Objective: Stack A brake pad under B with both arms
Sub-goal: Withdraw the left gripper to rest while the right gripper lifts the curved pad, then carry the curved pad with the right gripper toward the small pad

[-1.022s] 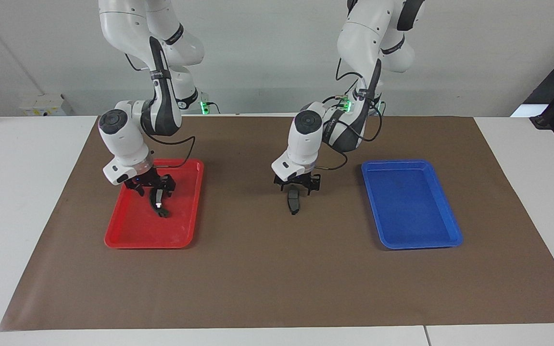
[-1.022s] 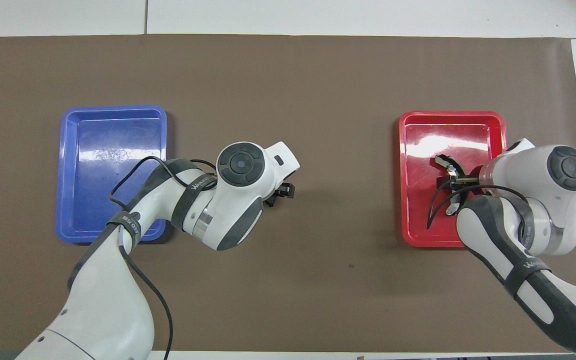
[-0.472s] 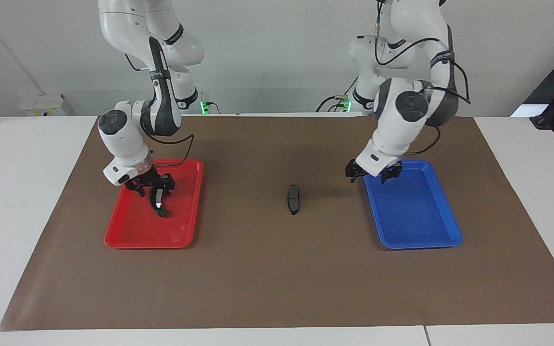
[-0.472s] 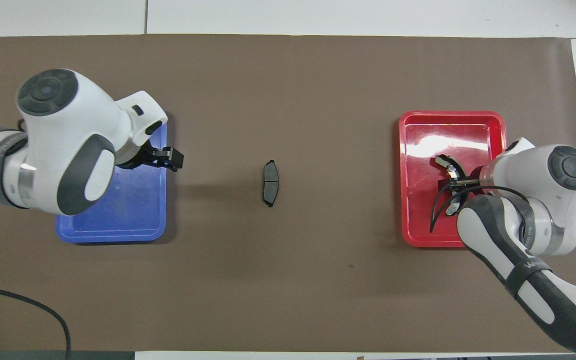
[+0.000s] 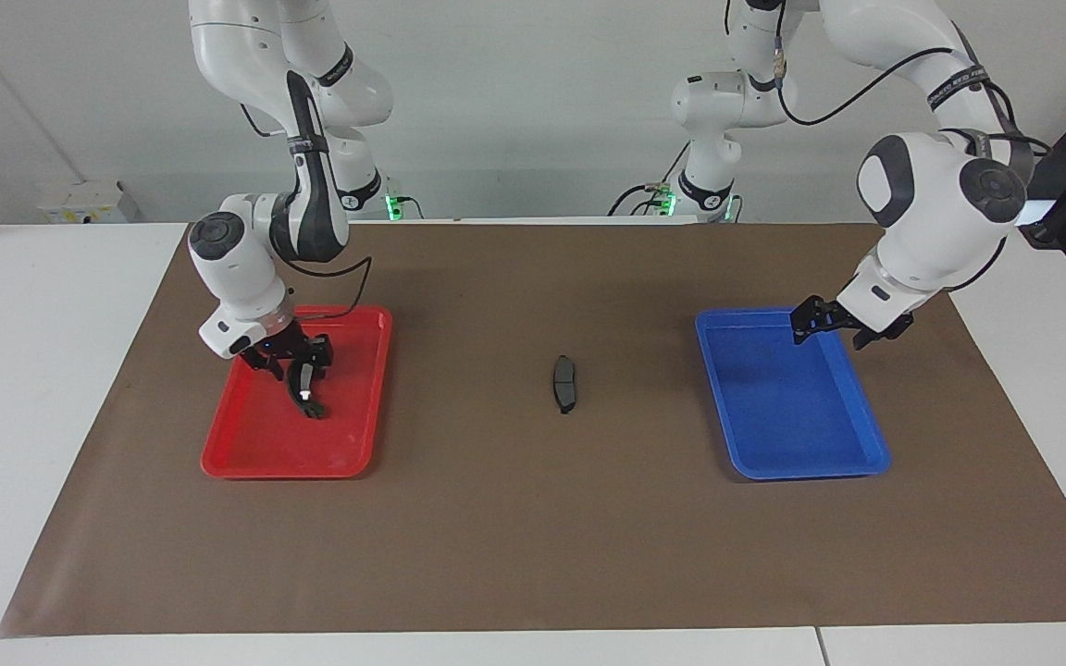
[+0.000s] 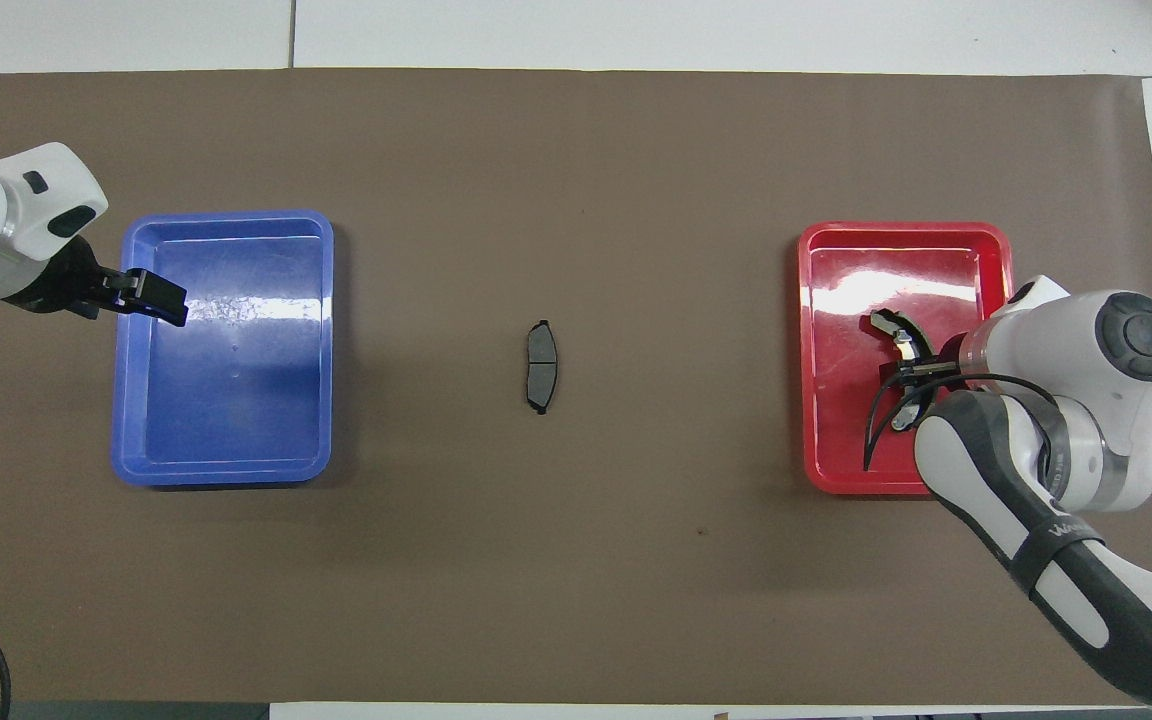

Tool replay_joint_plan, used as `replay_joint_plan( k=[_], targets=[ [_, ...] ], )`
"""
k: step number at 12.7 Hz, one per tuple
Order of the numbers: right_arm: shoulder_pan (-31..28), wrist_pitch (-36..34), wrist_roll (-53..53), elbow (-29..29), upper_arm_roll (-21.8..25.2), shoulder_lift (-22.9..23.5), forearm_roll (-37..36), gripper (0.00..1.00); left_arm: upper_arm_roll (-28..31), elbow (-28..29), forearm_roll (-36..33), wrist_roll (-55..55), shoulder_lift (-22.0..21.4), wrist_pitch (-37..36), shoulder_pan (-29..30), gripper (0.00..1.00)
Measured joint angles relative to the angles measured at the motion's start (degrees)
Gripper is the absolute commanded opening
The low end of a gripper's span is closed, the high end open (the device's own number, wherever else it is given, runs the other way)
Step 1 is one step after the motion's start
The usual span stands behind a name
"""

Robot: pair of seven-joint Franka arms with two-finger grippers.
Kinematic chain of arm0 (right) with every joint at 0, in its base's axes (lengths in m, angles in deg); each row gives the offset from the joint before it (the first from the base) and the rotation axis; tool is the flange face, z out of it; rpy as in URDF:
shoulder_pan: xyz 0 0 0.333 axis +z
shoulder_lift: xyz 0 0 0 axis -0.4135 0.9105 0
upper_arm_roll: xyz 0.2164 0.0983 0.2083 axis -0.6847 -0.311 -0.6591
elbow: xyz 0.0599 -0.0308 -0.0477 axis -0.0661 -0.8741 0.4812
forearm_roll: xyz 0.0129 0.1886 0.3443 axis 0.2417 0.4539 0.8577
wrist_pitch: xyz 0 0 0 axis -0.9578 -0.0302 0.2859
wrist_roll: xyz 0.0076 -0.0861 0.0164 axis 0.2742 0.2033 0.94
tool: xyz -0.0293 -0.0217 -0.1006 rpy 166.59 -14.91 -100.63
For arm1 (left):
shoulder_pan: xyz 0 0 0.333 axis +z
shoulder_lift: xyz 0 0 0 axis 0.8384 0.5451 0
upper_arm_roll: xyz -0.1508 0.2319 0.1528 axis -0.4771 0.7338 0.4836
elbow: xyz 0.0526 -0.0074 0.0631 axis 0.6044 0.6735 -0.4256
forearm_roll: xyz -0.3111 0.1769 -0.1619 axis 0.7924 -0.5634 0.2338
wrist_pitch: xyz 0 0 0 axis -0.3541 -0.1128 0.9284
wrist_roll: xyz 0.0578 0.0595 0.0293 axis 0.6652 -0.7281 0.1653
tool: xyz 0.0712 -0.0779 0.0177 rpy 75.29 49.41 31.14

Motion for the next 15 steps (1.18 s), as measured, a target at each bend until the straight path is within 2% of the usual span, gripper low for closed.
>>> replay_joint_plan(
  k=[1,2,3,7,11,13,15],
  targets=[
    [0.0,0.0,0.0,-0.1,0.0,0.0,0.0,0.49,0.0,-1.0,-0.1,0.4,-0.8,-1.4,0.6,1.00],
    [0.0,0.0,0.1,-0.2,0.0,0.0,0.0,0.17,0.0,-1.8,-0.2,0.7,-1.8,-2.6,0.9,1.00],
    [0.0,-0.1,0.1,-0.3,0.0,0.0,0.0,0.01,0.0,-2.9,-0.3,0.9,-2.8,-4.3,1.0,1.00],
    [0.0,-2.3,-0.2,0.6,0.0,-0.1,0.3,0.00,0.0,-6.1,-0.4,0.9,-6.2,-10.1,1.1,1.00],
    [0.6,-14.4,-0.8,8.9,-0.5,-0.6,0.4,0.00,-0.1,-6.0,-0.4,0.9,-7.4,-12.1,1.1,1.00],
    [4.1,-20.8,-4.8,14.4,-0.6,-0.9,0.5,0.00,-0.1,-6.0,-0.4,0.9,-7.4,-12.2,1.1,1.00],
    [10.6,-23.8,-11.0,18.9,-0.8,-0.7,0.4,0.00,-0.1,-6.0,-0.4,0.5,-7.4,-12.3,1.2,1.00]
  ],
)
